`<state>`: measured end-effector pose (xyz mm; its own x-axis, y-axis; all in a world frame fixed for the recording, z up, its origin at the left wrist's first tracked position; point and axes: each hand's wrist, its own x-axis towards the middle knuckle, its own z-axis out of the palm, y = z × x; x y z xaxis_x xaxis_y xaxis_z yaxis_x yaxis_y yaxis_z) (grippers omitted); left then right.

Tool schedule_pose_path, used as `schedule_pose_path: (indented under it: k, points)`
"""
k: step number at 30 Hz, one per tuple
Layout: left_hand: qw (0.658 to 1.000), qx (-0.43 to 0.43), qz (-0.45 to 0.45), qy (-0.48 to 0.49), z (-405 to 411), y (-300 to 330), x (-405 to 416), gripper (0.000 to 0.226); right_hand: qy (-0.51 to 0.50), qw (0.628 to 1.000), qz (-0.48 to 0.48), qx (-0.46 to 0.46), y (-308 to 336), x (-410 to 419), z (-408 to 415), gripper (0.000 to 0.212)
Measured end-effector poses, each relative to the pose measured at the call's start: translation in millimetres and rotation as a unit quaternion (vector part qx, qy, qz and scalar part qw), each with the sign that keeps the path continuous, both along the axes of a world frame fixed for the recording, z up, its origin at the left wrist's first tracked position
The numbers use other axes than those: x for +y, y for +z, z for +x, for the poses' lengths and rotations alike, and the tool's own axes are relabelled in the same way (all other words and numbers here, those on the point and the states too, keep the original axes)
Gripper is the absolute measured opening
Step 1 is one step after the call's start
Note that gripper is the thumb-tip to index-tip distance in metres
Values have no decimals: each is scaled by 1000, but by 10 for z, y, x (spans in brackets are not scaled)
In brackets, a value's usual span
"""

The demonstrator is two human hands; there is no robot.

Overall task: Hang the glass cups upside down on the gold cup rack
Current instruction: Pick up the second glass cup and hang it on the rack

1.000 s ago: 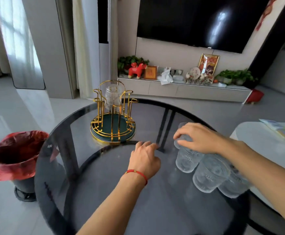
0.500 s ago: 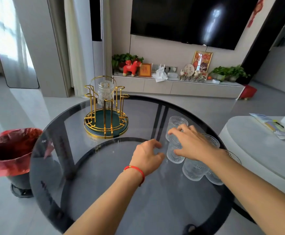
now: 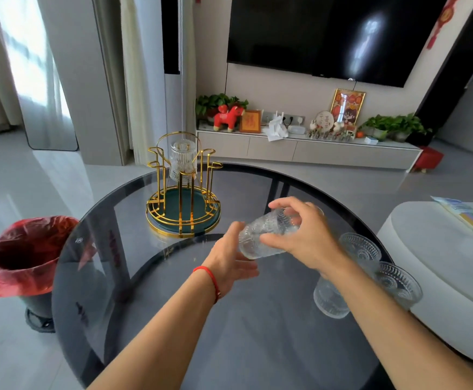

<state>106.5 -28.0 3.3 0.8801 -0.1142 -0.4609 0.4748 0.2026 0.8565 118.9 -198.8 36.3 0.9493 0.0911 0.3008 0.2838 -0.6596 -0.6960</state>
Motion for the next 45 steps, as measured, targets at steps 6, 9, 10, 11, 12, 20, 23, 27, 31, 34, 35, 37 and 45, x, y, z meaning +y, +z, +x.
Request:
schedule_pose_path:
  k: [6, 9, 10, 11, 12, 20, 23, 27, 31, 34, 35, 37, 45]
  points:
    - [988, -55, -73, 121, 129, 89, 208, 36, 32, 994, 92, 50, -180, 289, 12, 60]
    - [975, -137, 6, 176, 210, 99, 266, 60, 58, 998, 14, 31, -173, 376, 111, 69]
    - [968, -167, 34, 186, 231, 111, 291, 67, 65, 998, -1, 24, -159, 414, 146, 74]
    - [960, -196, 60, 189, 240, 126, 318, 71, 72, 997, -9, 21, -144, 460, 181, 79]
    - [953, -222, 86, 187, 238, 142, 323, 75, 78, 997, -11, 20, -126, 495, 205, 84]
    - [939, -243, 158, 185, 304, 96, 602, 51, 114, 990, 69, 54, -142, 719, 376, 84]
    - [888, -267, 334, 166, 328, -162, 767, 46, 128, 984, 92, 82, -183, 701, 417, 84]
    - [774, -303, 555, 36, 343, -441, 842, 39, 147, 971, 177, 66, -55, 761, 458, 83]
    - [759, -304, 575, 34, 359, -509, 825, 40, 134, 952, 276, -4, 326, 1040, 600, 87]
    - [764, -285, 578, 24, 351, -519, 834, 41, 140, 945, 291, -52, 707, 1343, 857, 87]
    - [766, -279, 578, 19, 352, -520, 837, 41, 142, 944, 292, -60, 827, 1441, 958, 87]
    - [767, -268, 583, 13, 352, -511, 867, 41, 140, 942, 296, -76, 1048, 1675, 1159, 88]
    - [768, -260, 585, 16, 340, -433, 847, 43, 86, 978, 187, -41, 1272, 2397, 1862, 79]
